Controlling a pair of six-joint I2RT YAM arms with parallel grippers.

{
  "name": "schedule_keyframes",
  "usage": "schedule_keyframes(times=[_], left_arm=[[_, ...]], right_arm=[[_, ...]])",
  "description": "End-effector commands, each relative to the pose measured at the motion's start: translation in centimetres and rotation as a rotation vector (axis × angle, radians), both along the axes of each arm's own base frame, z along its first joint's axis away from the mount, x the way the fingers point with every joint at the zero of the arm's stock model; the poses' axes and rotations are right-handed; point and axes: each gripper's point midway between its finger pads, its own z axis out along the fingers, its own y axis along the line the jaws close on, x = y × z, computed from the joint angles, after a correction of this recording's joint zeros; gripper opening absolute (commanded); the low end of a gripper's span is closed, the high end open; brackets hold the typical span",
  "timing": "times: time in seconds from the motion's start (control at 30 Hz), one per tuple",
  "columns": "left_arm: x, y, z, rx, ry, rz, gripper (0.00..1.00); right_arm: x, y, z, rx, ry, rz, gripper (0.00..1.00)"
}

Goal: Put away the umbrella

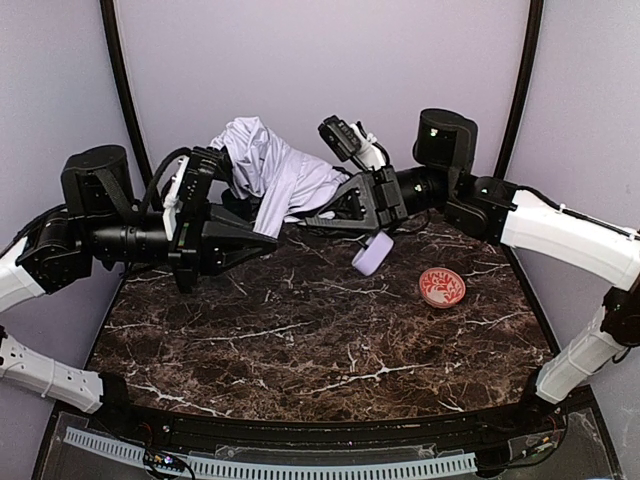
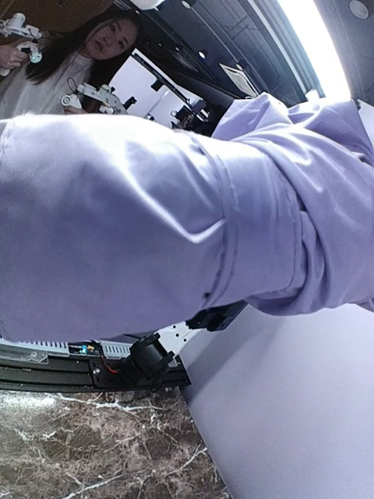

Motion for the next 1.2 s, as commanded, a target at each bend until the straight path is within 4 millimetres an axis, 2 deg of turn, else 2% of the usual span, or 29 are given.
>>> schedule_keyframes(times=[0.0, 0.1, 0.13, 0.23, 0.3, 0.47, 0.53, 0.6, 0.67, 0.77, 0.87, 0.97, 1.1, 1.17], left_arm=[[-1.7, -0.8, -3.6, 0.136, -0.078, -0.066, 0.00], [0.0, 0.1, -5.6, 0.166, -0.179, 0.021, 0.00], [0.8, 0.3, -6.0, 0.167, -0.206, 0.049, 0.00], [3.1, 0.7, -6.3, 0.151, -0.278, 0.130, 0.00], [3.7, 0.5, -6.7, 0.147, -0.338, 0.144, 0.00], [5.2, 0.3, -7.4, 0.152, -0.535, 0.195, 0.00], [6.3, 0.4, -6.6, 0.125, -0.645, 0.257, 0.00], [7.6, 0.7, -4.4, 0.060, -0.733, 0.331, 0.00], [8.0, 0.7, -2.6, 0.007, -0.759, 0.333, 0.00], [6.6, -0.3, -1.3, -0.050, -0.799, 0.234, 0.00], [5.1, -0.5, -0.2, -0.114, -0.838, 0.172, 0.00], [3.5, -0.4, -0.2, -0.163, -0.865, 0.100, 0.00], [1.4, -0.4, -0.4, -0.229, -0.833, 0.000, 0.00], [0.7, -0.1, 0.1, -0.292, -0.801, -0.022, 0.00]], right_arm=[[-2.1, -3.5, 8.9, 0.312, -0.214, 0.037, 0.00], [-4.9, -4.0, 7.4, 0.292, -0.274, 0.151, 0.00], [-6.0, -4.1, 6.8, 0.304, -0.340, 0.189, 0.00], [-8.5, -5.0, 4.8, 0.290, -0.409, 0.314, 0.00], [-10.0, -6.3, 3.8, 0.303, -0.413, 0.407, 0.00], [-11.7, -7.4, 2.0, 0.319, -0.400, 0.495, 0.00], [-11.9, -7.4, 0.7, 0.307, -0.385, 0.515, 0.00], [-11.9, -7.4, -1.1, 0.286, -0.360, 0.532, 0.00], [-11.7, -7.1, -2.9, 0.256, -0.328, 0.535, 0.00], [-11.1, -6.3, -5.7, 0.189, -0.279, 0.507, 0.00], [-10.0, -5.1, -9.0, 0.088, -0.321, 0.426, 0.00], [-9.0, -4.5, -11.8, -0.070, -0.329, 0.385, 0.00], [-8.2, -3.5, -14.5, -0.158, -0.282, 0.379, 0.00], [-7.9, -3.1, -15.6, -0.187, -0.274, 0.377, 0.00]])
